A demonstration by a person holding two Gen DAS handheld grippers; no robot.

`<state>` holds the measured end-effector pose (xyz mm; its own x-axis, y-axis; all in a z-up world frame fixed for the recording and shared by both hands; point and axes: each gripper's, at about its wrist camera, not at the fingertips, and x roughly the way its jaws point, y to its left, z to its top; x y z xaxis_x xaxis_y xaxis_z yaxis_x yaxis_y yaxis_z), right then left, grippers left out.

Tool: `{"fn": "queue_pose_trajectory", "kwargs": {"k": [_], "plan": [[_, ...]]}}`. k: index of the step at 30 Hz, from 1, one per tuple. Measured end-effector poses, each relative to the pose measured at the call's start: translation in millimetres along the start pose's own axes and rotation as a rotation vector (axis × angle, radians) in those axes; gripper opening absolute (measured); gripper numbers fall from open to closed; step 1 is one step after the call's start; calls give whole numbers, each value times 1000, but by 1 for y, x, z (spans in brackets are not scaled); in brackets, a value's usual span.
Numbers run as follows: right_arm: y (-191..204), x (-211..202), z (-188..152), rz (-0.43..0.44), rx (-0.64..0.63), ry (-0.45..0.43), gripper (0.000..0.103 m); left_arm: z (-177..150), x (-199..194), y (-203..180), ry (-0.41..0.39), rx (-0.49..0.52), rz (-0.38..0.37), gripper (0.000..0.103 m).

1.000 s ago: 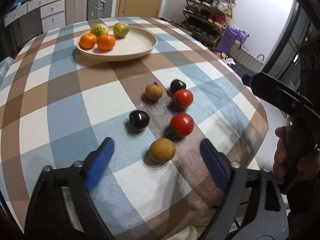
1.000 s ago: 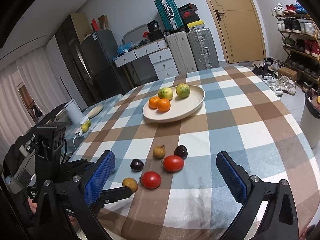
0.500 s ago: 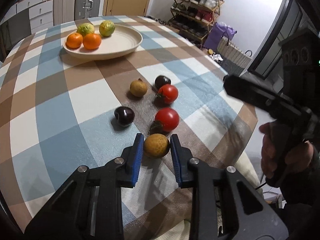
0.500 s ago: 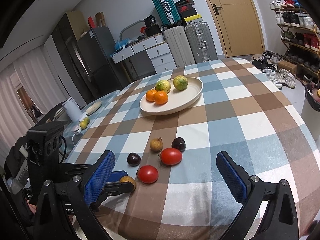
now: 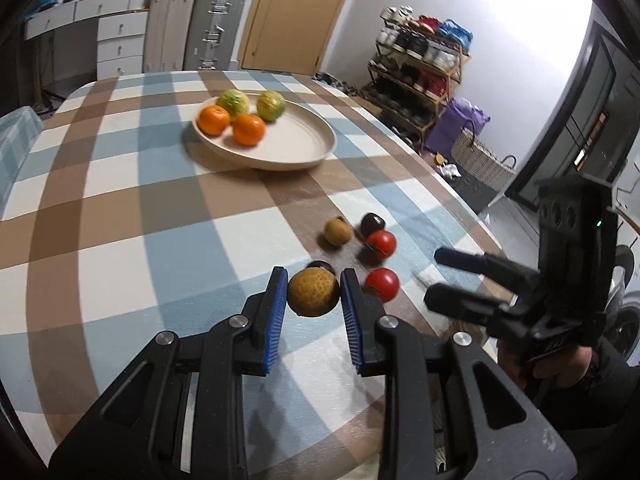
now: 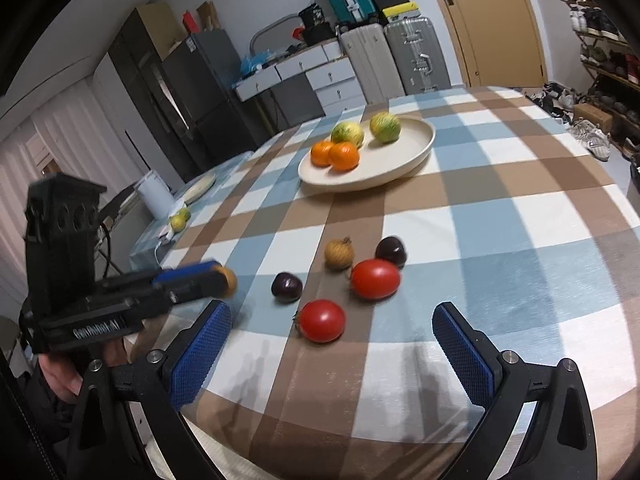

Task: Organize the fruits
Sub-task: 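Close the left tool around the round brown fruit and lift it, then grasp a red tomato with the right tool while the left tool holds its brown fruit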

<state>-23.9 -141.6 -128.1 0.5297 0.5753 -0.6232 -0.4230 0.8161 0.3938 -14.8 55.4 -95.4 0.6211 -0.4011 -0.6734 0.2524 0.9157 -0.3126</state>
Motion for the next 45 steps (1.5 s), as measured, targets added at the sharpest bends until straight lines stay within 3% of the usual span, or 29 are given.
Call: {"fn": "queue_pose_trajectory", "kwargs": {"k": [4,7,11,19,21,34,45], "plan": [[4,15,-2,13,5,31,102,0,-7,11,-14,-32,9,24],[8,25,-1,13,-9,58,86,0,-11,14,-23,-32,17,24],[14,33,-3,0,-29,71,79,-1,-13,17,-24,-42,22,24],[26,45,-9,-100,-116,90,34,0,-13,13,-29,-37,32,24],[23,43,-9,-127,-94,75,33,1,-14,12,-30,-39,39,24],[15,2,5,-15,-48,-71,32,21,-15,12,-48,-29,77,24],[-16,-9,51,4,-19,-142,32,85,21,11,-77,14,88,24]]}}
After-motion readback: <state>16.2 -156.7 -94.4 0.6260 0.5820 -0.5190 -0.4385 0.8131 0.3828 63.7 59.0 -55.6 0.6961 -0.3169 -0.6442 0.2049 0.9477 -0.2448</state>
